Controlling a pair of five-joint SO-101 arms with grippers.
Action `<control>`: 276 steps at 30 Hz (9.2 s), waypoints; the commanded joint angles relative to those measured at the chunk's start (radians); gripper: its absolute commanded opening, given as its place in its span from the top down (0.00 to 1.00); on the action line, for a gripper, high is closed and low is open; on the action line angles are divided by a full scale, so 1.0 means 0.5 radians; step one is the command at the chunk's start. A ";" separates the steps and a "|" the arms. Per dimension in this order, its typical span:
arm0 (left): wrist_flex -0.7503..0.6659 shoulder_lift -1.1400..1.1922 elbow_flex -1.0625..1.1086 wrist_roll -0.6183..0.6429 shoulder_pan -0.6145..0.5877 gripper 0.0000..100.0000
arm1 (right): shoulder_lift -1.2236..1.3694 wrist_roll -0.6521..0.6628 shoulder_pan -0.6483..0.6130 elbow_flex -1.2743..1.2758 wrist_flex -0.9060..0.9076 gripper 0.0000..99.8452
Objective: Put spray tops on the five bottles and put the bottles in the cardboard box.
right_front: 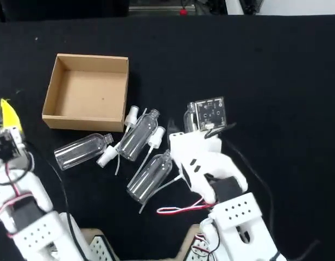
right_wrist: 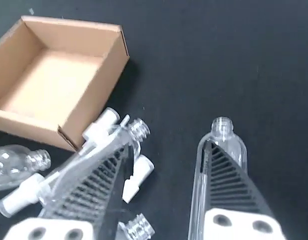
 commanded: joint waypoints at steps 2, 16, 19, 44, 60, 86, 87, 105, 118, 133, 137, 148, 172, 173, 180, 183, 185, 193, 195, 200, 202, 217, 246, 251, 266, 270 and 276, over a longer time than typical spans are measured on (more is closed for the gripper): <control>-0.669 0.715 -0.216 -0.043 -0.118 0.84 | -0.020 -0.018 0.034 0.094 -0.227 0.79; -1.731 1.841 -0.241 0.153 -0.198 0.84 | -0.017 -0.018 0.034 0.118 -0.264 0.79; -1.995 2.050 -0.226 0.295 -0.201 0.84 | -0.017 -0.018 0.034 0.118 -0.261 0.79; -3.483 4.008 -0.766 0.420 -0.376 0.84 | -0.017 -0.018 0.043 0.137 -0.270 0.79; -3.744 4.413 -0.812 0.420 -0.361 0.84 | -0.017 -0.018 0.043 0.143 -0.270 0.79; -3.738 4.413 -0.848 0.430 -0.302 0.69 | -0.017 -0.018 0.043 0.143 -0.270 0.79; -3.738 4.413 -0.848 0.430 -0.315 0.70 | -0.017 -0.018 0.043 0.143 -0.270 0.79; -3.738 4.410 -0.888 0.439 -0.364 0.70 | -0.017 -0.018 0.043 0.146 -0.270 0.79; -3.738 4.262 -0.772 0.442 -0.388 0.70 | -0.017 -0.018 0.040 0.143 -0.270 0.79; -3.004 3.455 -0.443 0.623 -0.404 0.59 | -0.023 -0.018 0.040 0.143 -0.270 0.79; -2.728 3.317 -0.511 0.605 -0.416 0.58 | -0.023 -0.018 0.040 0.143 -0.270 0.79; -2.351 3.305 -0.772 0.605 -0.428 0.58 | -0.023 -0.018 0.040 0.146 -0.270 0.79; -2.338 2.912 -0.572 0.531 -0.397 0.58 | -0.026 -0.018 0.040 0.146 -0.261 0.79; -2.338 2.857 -0.539 0.525 -0.404 0.58 | -0.026 -0.018 0.040 0.146 -0.261 0.79; -2.050 2.228 -0.272 0.522 -0.425 0.58 | -0.029 -0.018 0.037 0.146 -0.261 0.79; -1.568 1.949 -0.308 0.531 -0.431 0.58 | -0.029 -0.018 0.037 0.146 -0.261 0.79; -1.154 1.823 -0.404 0.531 -0.431 0.58 | -0.029 -0.018 0.037 0.146 -0.261 0.79; -0.365 1.826 -0.634 0.872 -0.514 0.58 | -0.029 -0.018 0.037 0.143 -0.267 0.79; -0.371 1.829 -0.575 0.979 -0.535 0.58 | -0.029 -0.018 0.037 0.143 -0.267 0.79; -0.466 1.823 -0.474 0.776 -0.542 0.58 | -0.026 -0.018 0.034 0.146 -0.270 0.79; -0.638 1.829 -0.425 0.678 -0.486 0.58 | -0.026 -0.018 0.034 0.146 -0.270 0.79; -1.602 2.019 -0.130 0.184 -0.385 0.58 | -0.017 -0.018 0.034 0.146 -0.270 0.79; -2.252 3.188 -0.775 0.267 -0.388 0.58 | -0.017 -0.018 0.034 0.149 -0.270 0.79; -2.243 3.191 -0.775 0.267 -0.348 0.58 | -0.017 -0.018 0.034 0.149 -0.270 0.79; -2.237 3.234 -0.796 0.261 -0.342 0.58 | -0.017 -0.018 0.034 0.149 -0.270 0.79; -2.240 3.339 -0.836 0.264 -0.339 0.58 | -0.017 -0.018 0.034 0.149 -0.270 0.79; -2.256 3.385 -0.845 0.267 -0.342 0.63 | -0.017 -0.018 0.034 0.149 -0.270 0.79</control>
